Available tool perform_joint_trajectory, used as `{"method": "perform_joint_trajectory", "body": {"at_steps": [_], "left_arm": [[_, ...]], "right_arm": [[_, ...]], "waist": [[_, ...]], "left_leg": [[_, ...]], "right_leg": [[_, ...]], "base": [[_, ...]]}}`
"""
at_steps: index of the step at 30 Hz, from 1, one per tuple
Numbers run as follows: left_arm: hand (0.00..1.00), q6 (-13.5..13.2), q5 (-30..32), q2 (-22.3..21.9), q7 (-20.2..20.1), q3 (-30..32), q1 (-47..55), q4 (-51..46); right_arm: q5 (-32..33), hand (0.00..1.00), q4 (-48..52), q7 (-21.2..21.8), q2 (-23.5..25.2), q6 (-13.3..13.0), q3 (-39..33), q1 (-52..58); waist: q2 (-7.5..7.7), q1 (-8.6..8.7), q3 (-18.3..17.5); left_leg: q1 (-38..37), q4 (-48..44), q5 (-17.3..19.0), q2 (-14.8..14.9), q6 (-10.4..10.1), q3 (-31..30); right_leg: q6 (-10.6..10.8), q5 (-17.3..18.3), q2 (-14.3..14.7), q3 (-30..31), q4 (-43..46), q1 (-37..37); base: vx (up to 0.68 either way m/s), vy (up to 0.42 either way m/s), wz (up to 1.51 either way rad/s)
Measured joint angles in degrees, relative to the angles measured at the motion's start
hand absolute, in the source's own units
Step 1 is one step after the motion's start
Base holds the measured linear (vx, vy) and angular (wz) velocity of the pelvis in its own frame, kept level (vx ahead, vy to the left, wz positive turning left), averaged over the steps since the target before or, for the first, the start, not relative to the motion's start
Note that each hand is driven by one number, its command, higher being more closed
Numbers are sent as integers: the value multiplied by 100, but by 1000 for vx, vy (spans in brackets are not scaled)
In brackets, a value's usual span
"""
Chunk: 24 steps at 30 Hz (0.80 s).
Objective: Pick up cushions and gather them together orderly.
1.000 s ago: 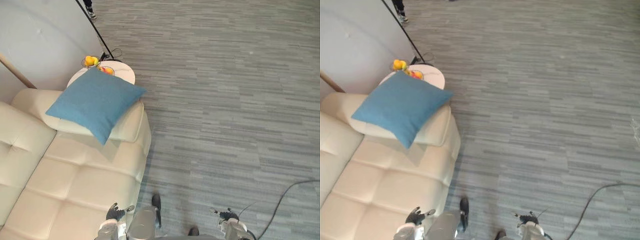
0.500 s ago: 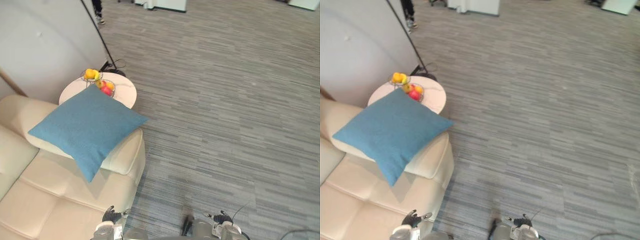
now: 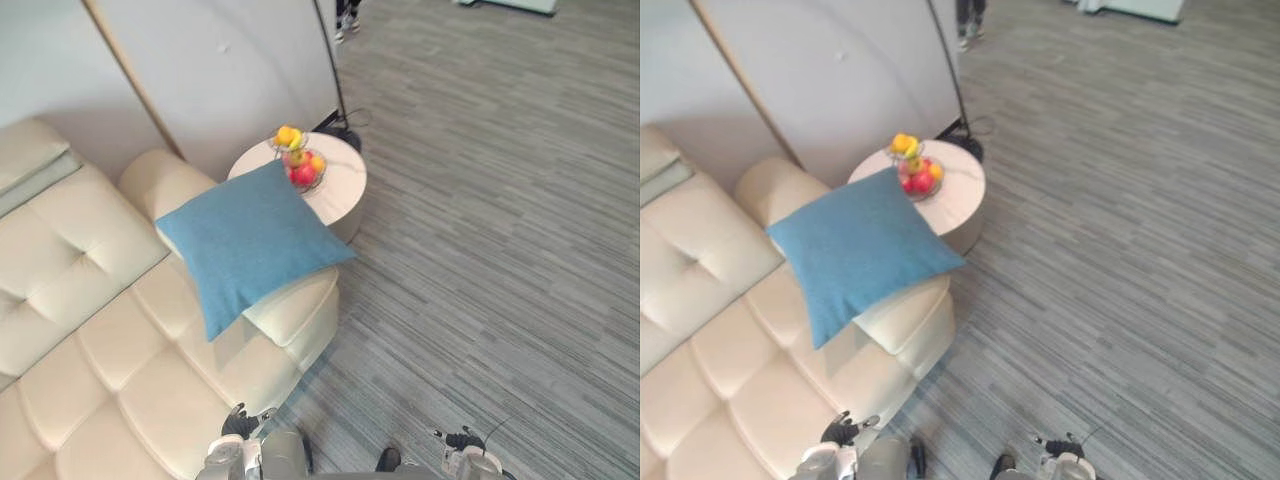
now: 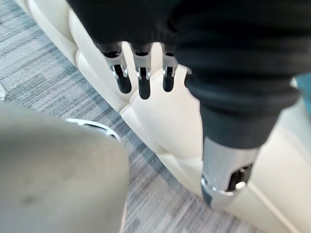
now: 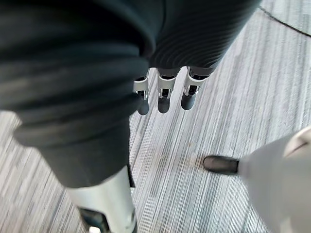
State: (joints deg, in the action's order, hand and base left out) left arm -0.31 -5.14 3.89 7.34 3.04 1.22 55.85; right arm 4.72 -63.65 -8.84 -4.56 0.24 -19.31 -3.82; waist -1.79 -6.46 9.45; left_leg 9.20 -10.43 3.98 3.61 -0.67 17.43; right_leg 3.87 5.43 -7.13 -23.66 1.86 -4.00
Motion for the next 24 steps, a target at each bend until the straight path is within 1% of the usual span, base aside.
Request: {"method": "perform_joint_trajectory", "body": {"at_steps": [2, 3, 4, 5, 6, 7, 8, 9, 10, 11, 12, 13, 14, 15, 16, 17, 18, 19, 20, 21, 22, 23, 24], "left_arm": [[0, 2, 54, 38, -6, 7, -64, 42], [0, 3, 53, 40, -6, 32, -67, 43], [0, 2, 51, 29, -4, 52, -50, 54], [0, 3, 51, 29, -4, 55, -42, 64], [0, 30, 54, 36, -9, 36, -38, 122], [0, 56, 53, 42, -17, 9, -23, 121], [0, 69, 53, 44, -17, -2, -21, 121], [0, 77, 54, 108, -18, -21, 5, 128], [0, 75, 53, 139, -10, -22, 48, 123], [0, 75, 51, 153, -5, -16, 63, 117], [0, 77, 55, 178, 0, -8, 76, 121], [0, 75, 55, 194, 2, 7, 65, 121], [0, 75, 55, 190, 8, 11, 51, 120], [0, 69, 56, 175, 9, 9, 34, 117], [0, 68, 59, 180, 9, 3, 70, 118], [0, 70, 59, 190, 6, 3, 83, 121], [0, 70, 60, 222, 6, 8, 106, 118], [0, 65, 62, 235, 8, 44, 112, 135], [0, 60, 59, 115, 18, 160, 120, 157], [0, 66, 63, 26, 13, 158, 176, 170], [0, 66, 61, -22, 15, 159, 174, 172], [0, 68, 61, -107, 7, 148, 166, 173], [0, 68, 60, -146, 0, 134, 161, 171]], "right_arm": [[-2, 0, 6, 9, 42, -1, 44, -70], [-11, 0, 5, 10, 37, 0, 35, -64], [-15, 0, 3, 12, 15, 0, 42, -62], [-16, 0, 3, 14, 13, -2, 48, -63], [-28, 0, 6, 43, 26, -2, 50, -48], [-30, 0, 17, 74, 36, -1, 71, -5], [-30, 0, 16, 82, 39, 1, 106, -1], [-31, 0, 13, 105, 74, 11, 137, 68], [-31, 0, 11, 108, 86, 15, 157, 122], [-31, 0, 8, 108, 89, 15, 159, 123], [-35, 0, 4, 114, 93, 10, 158, 110], [-40, 0, 4, 121, 89, 5, 156, 104], [-41, 0, 4, 124, 88, 6, 157, 91], [-33, 0, 4, 129, 88, 6, 162, 85], [-28, 0, -6, 132, 100, 5, 164, 130], [-27, 0, -18, 132, 103, 5, 162, 154], [-25, 0, -27, 133, 145, 7, 155, 274], [-26, 0, -34, 136, 156, 10, 154, 310], [-24, 0, -37, 133, 97, 8, 109, 360], [-25, 0, -34, 133, 43, 7, 78, 370], [-23, 0, -34, 132, 28, 6, 34, 373], [-21, 0, -26, 129, 21, 5, -29, 368], [-21, 0, -26, 123, 20, 5, -41, 373]], "waist": [[153, 7, 31], [179, 6, 37], [154, -11, 24], [139, -13, 16], [101, 8, 9], [106, 28, 8], [133, 28, 9], [149, 47, 12], [160, 56, -4], [159, 57, -3], [165, 73, -7], [126, 134, -8], [91, 158, 1], [46, 217, 1], [38, 265, -25], [67, 291, -34], [316, 313, -66], [372, 308, -55], [199, 290, -111], [109, 294, -183], [54, 302, -215], [-10, 317, -227], [-30, 317, -256]], "left_leg": [[12, -87, 86, -104, 135, -8], [-48, -175, 181, -151, 249, 0], [-230, -197, 350, -139, 250, -3], [-291, -188, 387, -133, 249, -10], [-544, -138, 491, -113, 262, -61], [-764, -48, 564, -135, 271, -121], [-837, -22, 585, -162, 278, -153], [-1061, 85, 595, -217, 292, -274], [-1263, 215, 592, -226, 287, -365], [-1341, 258, 591, -224, 285, -396], [-1432, 287, 591, -218, 285, -508], [-1439, 311, 591, -174, 285, -735], [-1438, 322, 590, -131, 284, -828], [-1415, 322, 583, -14, 242, -1060], [-1364, 312, 582, -6, 124, -1278], [-1341, 298, 600, -30, 85, -1362], [-1307, 175, 709, -207, -81, -1626], [-1300, 131, 742, -250, -118, -1685], [-1235, -22, 796, -84, -195, -1889], [-1115, -51, 860, 41, -300, -2031], [-1103, -51, 871, 96, -335, -2115], [-1052, -50, 818, 182, -424, -2291], [-923, -48, 749, 264, -521, -2271]], "right_leg": [[61, -20, -88, -12, -66, -78], [92, -39, -145, -6, -18, -189], [241, 23, -220, 43, 464, -147], [286, 52, -251, 56, 678, -100], [449, 157, -463, 109, 1863, 219], [544, 104, -707, 177, 2964, 602], [578, 83, -780, 246, 3345, 755], [573, 239, -919, 364, 4114, 1034], [491, 414, -959, 246, 4229, 1104], [471, 482, -966, 162, 4174, 1103], [434, 593, -943, 34, 3813, 1133], [350, 643, -758, 172, 3288, 1219], [325, 654, -611, 335, 3004, 1237], [317, 597, -204, 910, 2166, 1249], [380, 328, 44, 1508, 1390, 1198], [393, 160, 71, 1718, 1168, 1190], [288, -461, -3, 2113, 914, 1174], [140, -345, -33, 2117, 916, 1160], [105, -301, 39, 1836, 959, 1044], [25, -242, 140, 1581, 836, 973], [-19, -217, 189, 1478, 790, 946], [-73, -210, 252, 1230, 681, 814], [-135, -182, 289, 990, 579, 726]], "base": [[211, 84, 21], [259, 139, 18], [209, 120, 13], [221, 156, 1], [206, 148, 11], [167, 128, 18], [188, 72, 40], [199, 24, 50], [240, 20, 52], [193, -29, 44], [174, -70, 52], [162, -96, 62], [142, -146, 84], [127, -177, 95], [126, -194, 98], [141, -251, 108], [132, -260, 82], [147, -342, 95], [138, -308, 74], [118, -261, 74], [141, -250, 79], [94, -220, 91], [75, -182, 92]]}}
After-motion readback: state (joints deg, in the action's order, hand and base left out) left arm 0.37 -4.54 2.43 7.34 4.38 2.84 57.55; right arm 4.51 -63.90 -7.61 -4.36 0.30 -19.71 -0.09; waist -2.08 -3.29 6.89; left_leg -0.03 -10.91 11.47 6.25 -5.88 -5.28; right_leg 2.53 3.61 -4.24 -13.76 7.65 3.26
